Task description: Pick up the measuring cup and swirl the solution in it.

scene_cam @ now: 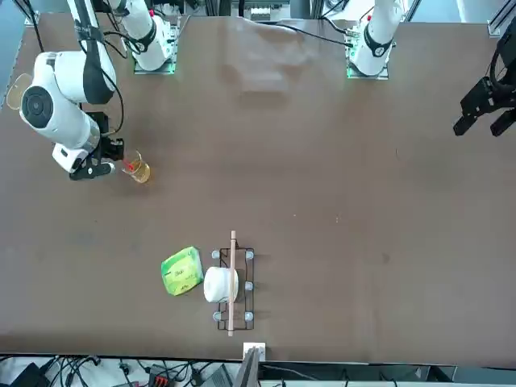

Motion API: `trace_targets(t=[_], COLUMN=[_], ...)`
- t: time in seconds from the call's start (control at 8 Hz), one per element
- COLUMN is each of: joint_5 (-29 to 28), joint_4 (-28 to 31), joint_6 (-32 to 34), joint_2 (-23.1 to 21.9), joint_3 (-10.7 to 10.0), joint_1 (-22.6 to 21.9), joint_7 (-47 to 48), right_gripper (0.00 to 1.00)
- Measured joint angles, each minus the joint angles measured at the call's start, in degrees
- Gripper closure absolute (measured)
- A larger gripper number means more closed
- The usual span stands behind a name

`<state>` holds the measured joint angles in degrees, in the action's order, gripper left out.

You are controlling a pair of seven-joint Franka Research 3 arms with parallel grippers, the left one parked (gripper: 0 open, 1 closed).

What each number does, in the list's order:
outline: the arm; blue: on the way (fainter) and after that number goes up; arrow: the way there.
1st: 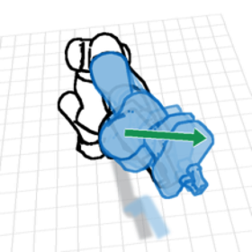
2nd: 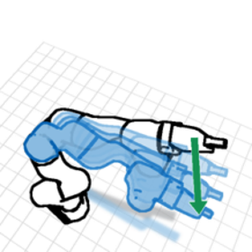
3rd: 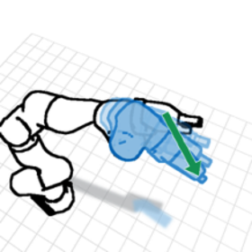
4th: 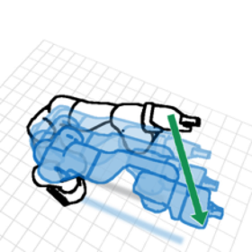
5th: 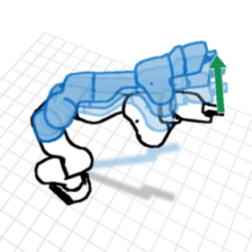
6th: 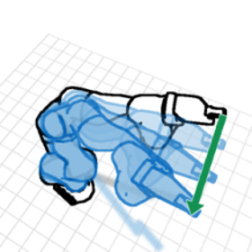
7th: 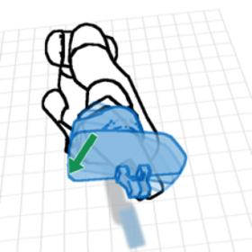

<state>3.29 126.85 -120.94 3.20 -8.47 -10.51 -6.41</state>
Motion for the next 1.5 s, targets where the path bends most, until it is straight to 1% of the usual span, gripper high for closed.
trace_targets(t=[0.25,0.5,0.88,1.12,1.5], joint_5=[-0.1,-0.2,-0.3,-0.5,-0.5], joint_4=[0.0,0.0,0.0,0.2,0.2], joint_6=[-2.1,-2.7,-3.0,-1.5,2.9], joint_2=[0.9,1.0,1.0,1.1,1.0], joint_3=[0.1,0.3,0.8,0.8,0.8], joint_1=[-0.1,-0.2,-2.5,-2.8,-3.0], joint_7=[0.1,1.1,4.5,4.7,4.7], right_gripper=[0.98,0.98,0.98,0.98,0.98])
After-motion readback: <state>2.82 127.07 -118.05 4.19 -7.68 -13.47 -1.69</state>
